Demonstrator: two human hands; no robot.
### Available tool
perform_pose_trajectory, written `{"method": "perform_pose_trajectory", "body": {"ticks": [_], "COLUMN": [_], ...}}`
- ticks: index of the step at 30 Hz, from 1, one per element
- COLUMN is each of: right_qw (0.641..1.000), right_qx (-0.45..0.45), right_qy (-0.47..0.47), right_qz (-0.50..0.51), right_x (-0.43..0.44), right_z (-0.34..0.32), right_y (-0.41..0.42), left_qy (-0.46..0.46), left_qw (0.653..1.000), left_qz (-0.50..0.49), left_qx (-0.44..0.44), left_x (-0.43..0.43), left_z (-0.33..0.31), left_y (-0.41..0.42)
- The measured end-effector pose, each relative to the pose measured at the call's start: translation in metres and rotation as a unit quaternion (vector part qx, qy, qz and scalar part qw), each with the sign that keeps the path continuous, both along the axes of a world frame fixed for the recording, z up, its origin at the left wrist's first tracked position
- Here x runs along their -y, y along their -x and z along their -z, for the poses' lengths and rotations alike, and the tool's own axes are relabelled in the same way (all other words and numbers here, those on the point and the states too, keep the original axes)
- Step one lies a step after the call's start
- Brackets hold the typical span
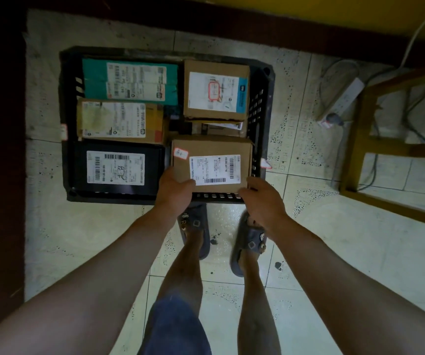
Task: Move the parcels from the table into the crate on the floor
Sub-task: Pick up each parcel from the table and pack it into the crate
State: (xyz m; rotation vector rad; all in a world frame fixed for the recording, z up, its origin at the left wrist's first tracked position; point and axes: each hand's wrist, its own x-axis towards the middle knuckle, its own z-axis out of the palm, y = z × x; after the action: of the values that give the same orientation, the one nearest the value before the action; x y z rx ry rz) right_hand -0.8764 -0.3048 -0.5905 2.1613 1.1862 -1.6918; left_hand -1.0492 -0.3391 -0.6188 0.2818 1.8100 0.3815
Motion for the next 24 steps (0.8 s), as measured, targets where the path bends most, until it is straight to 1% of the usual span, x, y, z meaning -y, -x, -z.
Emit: {"method": "perform_pose_trajectory", "body": {"ticks": [5, 7, 9, 12, 14, 19, 24], "right_qw": [0.996, 0.993, 0.988, 0.979, 0.97, 0.944, 0.908], "right_qx": [-0.031, -0.032, -0.034, -0.031, -0.035, -0.016, -0.03], "right_qy": [-0.036, -0.054, -0.078, -0.119, -0.155, -0.238, -0.299], "right_qz": [0.074, 0.103, 0.127, 0.16, 0.184, 0.228, 0.292], "right_x": [-0.018, -0.026, -0.034, -0.041, -0.044, -0.051, -0.042], "right_z": [-0.072, -0.112, -0.156, -0.225, -0.271, -0.368, -0.436], "right_y": [-0.015, -0.023, -0.032, -0.047, -0.059, -0.116, -0.196], "left_qy": [-0.027, -0.037, -0.067, -0.124, -0.153, -0.215, -0.28], "left_qw": [0.999, 0.999, 0.997, 0.988, 0.981, 0.962, 0.936], "left_qz": [0.019, -0.007, -0.024, 0.009, 0.029, 0.103, 0.144], "left_qx": [0.0, 0.01, 0.042, 0.097, 0.117, 0.133, 0.156], "left_x": [-0.014, -0.028, -0.041, -0.063, -0.08, -0.113, -0.125], "left_z": [-0.069, -0.109, -0.155, -0.228, -0.273, -0.368, -0.442], "left_y": [-0.005, -0.012, -0.023, -0.045, -0.062, -0.112, -0.185]}}
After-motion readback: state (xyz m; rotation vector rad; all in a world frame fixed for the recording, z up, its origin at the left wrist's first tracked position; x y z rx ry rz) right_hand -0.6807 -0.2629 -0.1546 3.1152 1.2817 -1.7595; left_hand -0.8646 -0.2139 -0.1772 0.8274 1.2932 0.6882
